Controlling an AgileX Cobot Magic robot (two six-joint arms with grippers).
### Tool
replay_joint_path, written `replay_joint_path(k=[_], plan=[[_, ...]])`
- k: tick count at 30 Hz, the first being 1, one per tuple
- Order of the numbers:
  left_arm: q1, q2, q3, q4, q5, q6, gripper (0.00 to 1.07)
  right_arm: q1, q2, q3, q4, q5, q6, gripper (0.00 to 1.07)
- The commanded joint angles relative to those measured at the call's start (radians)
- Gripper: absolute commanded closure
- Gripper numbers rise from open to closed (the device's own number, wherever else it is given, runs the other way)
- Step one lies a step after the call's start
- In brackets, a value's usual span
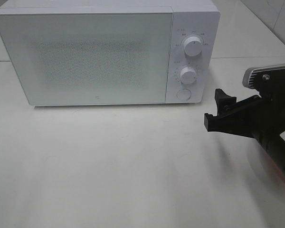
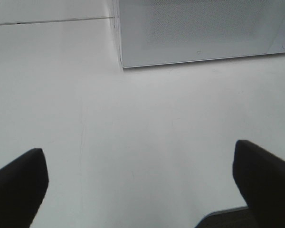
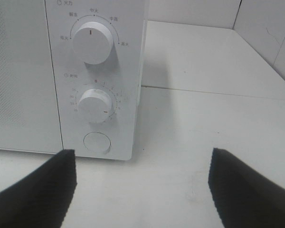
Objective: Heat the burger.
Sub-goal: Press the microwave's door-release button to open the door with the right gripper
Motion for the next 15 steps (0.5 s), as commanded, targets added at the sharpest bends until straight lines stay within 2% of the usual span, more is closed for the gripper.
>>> replay_joint_path(k=[1,11,15], plan=[[-0.002,-0.023,0.003,0.003,-0.014,-0.003,0.09,0.003,-0.001,-0.006,0.009,-0.057,-0.017,0.32],[-0.002,-0.023,0.003,0.003,-0.014,-0.003,0.09,0.003,-0.001,-0.006,0.008,0.006,0.122,0.32],[-0.002,-0.023,0.003,0.003,-0.014,-0.003,0.09,0.003,-0.001,-0.006,0.008,0.031,0.36,0.32]])
